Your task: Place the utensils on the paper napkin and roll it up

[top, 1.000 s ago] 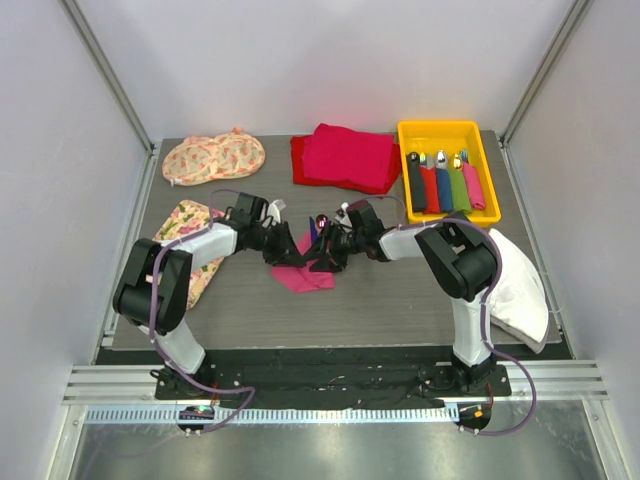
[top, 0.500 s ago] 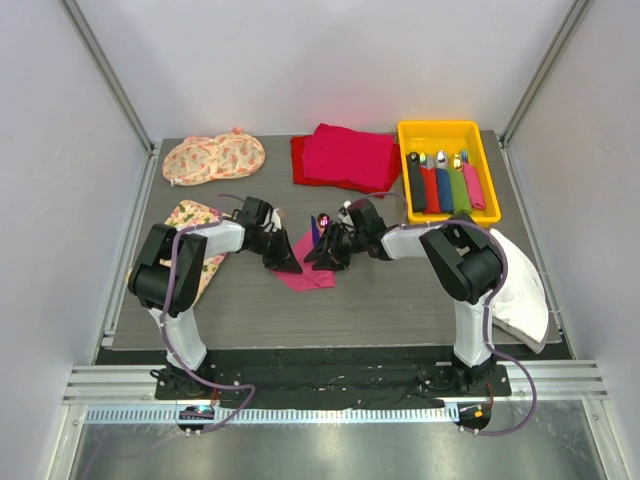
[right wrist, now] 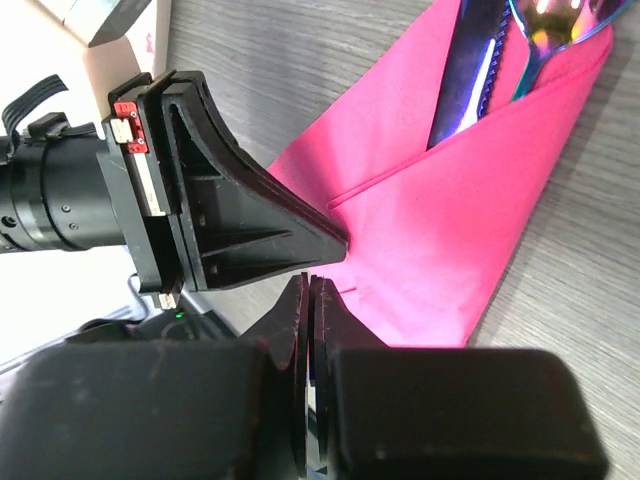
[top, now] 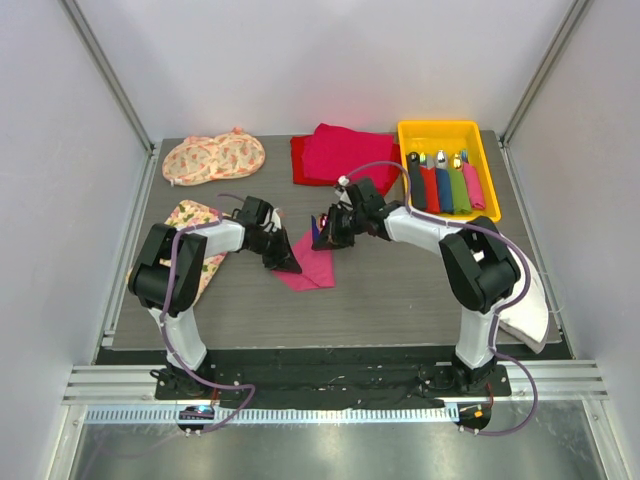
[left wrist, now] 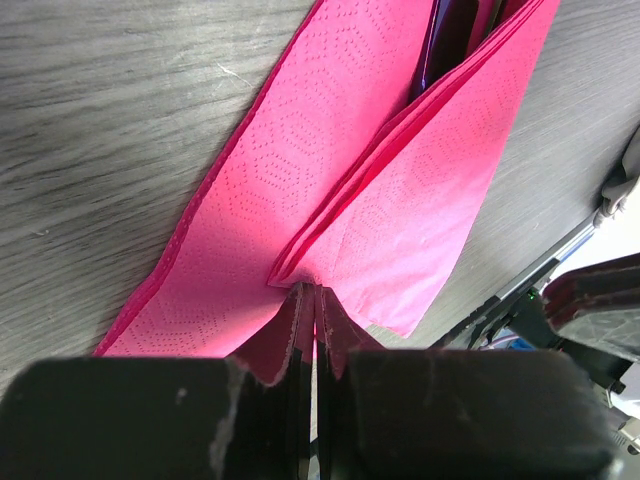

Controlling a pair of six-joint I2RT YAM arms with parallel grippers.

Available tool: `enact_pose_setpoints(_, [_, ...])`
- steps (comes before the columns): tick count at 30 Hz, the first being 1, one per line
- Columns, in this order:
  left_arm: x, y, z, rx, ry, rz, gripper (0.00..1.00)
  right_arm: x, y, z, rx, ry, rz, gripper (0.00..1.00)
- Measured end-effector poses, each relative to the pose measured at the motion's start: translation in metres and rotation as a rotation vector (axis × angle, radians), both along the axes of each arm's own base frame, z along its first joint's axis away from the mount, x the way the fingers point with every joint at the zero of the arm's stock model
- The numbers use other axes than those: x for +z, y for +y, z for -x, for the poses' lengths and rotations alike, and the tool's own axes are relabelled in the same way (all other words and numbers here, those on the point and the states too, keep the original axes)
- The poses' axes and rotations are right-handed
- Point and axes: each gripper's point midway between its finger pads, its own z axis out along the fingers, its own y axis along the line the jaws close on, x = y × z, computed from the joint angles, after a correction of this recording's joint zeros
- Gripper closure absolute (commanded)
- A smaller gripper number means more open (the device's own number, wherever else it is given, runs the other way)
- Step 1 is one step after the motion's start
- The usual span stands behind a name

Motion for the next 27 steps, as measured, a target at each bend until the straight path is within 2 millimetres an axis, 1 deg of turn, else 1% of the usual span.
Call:
enact_pose_setpoints(3, [0.000, 0.000, 0.000, 0.000, 0.000, 0.000, 0.95, 0.000, 0.002, -0.001, 0.017, -0.028, 0.043, 0.99])
enact_pose_setpoints(6, [0.000, 0.000, 0.000, 0.000, 0.000, 0.000, 0.95, -0.006, 0.008, 0.001, 0.041, -0.054, 0.088, 0.99])
enact_pose_setpoints(15, [0.000, 0.000, 0.000, -0.001, 0.000, 0.000, 0.95, -0.042, 0.012, 0.013, 0.089, -0.051, 0.218, 0.99])
enact_pose_setpoints(20, [0.000, 0.000, 0.000, -0.001, 0.000, -0.001, 0.95, -0.059, 0.010, 0.014, 0.095, -0.037, 0.264, 0.99])
enact_pose_setpoints(27, [0.000, 0.000, 0.000, -0.001, -0.001, -0.001, 0.93, -0.065, 0.012, 0.014, 0.102, -0.038, 0.273, 0.99])
